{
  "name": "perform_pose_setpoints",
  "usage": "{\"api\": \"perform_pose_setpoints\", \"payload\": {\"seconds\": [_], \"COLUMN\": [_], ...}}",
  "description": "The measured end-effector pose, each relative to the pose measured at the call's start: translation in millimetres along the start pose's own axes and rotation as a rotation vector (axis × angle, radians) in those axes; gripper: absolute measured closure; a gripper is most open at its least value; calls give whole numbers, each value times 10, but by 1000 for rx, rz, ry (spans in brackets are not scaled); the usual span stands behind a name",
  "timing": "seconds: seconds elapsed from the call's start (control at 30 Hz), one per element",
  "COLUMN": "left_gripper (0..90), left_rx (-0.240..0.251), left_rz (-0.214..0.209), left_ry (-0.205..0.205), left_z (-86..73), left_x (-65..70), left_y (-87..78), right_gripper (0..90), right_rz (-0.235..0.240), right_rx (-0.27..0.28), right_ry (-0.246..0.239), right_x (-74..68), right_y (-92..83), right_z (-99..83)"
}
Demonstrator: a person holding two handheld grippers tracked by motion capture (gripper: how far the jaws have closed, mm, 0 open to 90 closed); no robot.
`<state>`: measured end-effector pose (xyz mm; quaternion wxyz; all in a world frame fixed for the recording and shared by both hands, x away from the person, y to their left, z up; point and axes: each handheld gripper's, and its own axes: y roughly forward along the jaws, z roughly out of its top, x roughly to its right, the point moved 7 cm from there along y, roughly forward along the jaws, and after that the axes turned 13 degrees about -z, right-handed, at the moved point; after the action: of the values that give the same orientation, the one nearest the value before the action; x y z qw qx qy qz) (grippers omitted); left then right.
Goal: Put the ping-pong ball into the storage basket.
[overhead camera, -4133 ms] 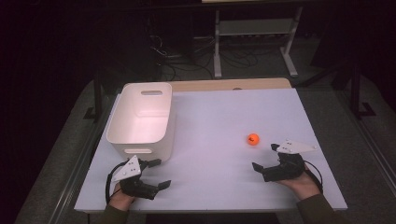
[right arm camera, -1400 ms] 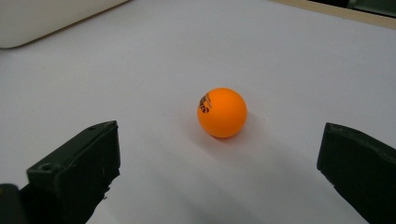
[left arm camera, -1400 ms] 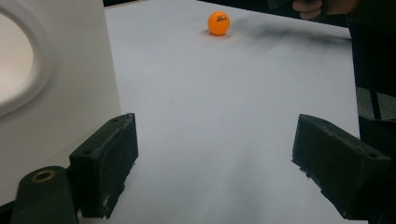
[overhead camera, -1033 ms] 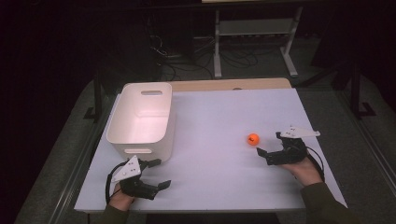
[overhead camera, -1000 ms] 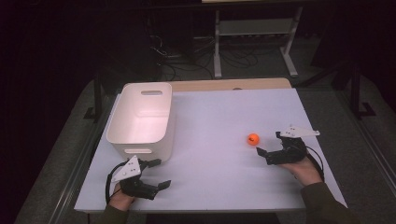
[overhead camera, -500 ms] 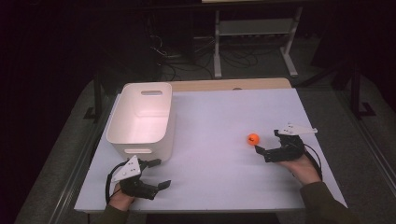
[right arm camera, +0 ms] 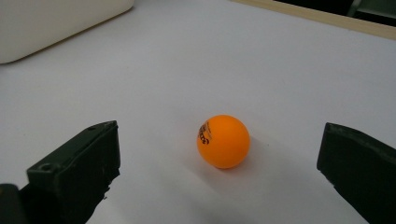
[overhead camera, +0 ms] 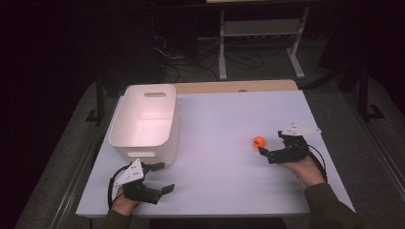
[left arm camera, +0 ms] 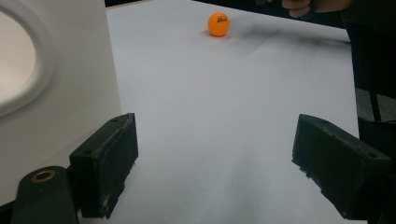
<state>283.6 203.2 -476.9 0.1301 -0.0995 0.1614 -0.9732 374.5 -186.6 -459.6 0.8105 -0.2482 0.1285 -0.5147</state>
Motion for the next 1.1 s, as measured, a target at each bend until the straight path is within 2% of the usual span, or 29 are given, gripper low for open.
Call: {"api": "perform_pose_setpoints", "payload": {"seconds": [1.1], "left_gripper": [141], "left_rx": [2], "left_rz": [0], "left_ry": [0], "left_z": [0], "left_x": [2], "left_y": [-2], "right_gripper": [0], "right_rz": [15], "right_rx": [18], "right_ry": [-2], "right_x": [-76], "right_y": [156], "right_z": [181]}}
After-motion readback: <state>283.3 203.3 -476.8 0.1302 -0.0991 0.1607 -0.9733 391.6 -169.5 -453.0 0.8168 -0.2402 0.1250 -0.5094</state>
